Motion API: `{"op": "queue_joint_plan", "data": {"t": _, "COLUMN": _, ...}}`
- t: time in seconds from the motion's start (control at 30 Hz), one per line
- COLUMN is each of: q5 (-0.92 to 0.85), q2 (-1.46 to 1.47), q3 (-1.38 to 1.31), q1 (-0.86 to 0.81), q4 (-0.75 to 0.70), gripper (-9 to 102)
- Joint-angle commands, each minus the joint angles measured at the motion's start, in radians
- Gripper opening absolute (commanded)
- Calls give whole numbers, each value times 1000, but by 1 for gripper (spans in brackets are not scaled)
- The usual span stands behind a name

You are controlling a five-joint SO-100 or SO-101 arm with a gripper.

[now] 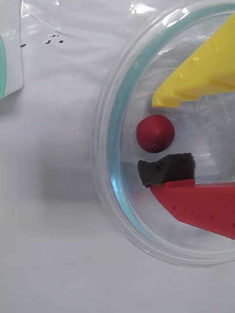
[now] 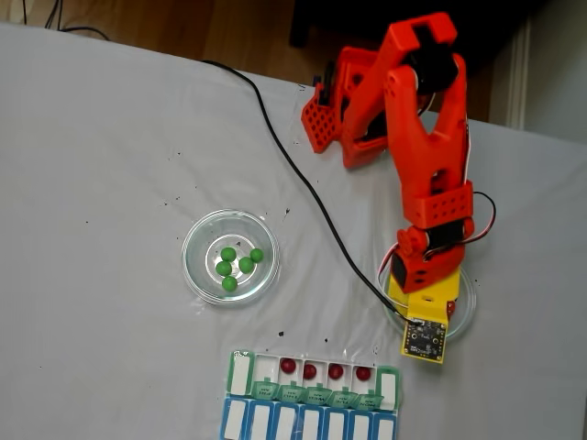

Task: Sort medicines into box.

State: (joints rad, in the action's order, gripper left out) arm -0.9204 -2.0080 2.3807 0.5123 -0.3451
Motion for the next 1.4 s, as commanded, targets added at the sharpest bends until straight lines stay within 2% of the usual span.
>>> {"op": "queue_joint_plan", "data": {"t": 0.0, "q5": -12, "q2": -5, "q3": -64, "q1": -12, "q4": 44, "gripper": 20}}
{"op": "queue_joint_plan", "data": {"t": 0.53, "q5": -54, "q2": 67, "q3": 2, "q1": -8, "q4": 202, "gripper": 17}}
{"op": "queue_joint_plan", "data": {"t": 0.97, "q5": -66, "q2": 38, "q3": 46, "q1": 2, "q4": 215, "gripper": 14}}
{"op": "queue_joint_plan", "data": {"t": 1.37, "q5": -80, "q2": 87, "q3": 52, "q1": -2, "q4": 288, "gripper": 9}}
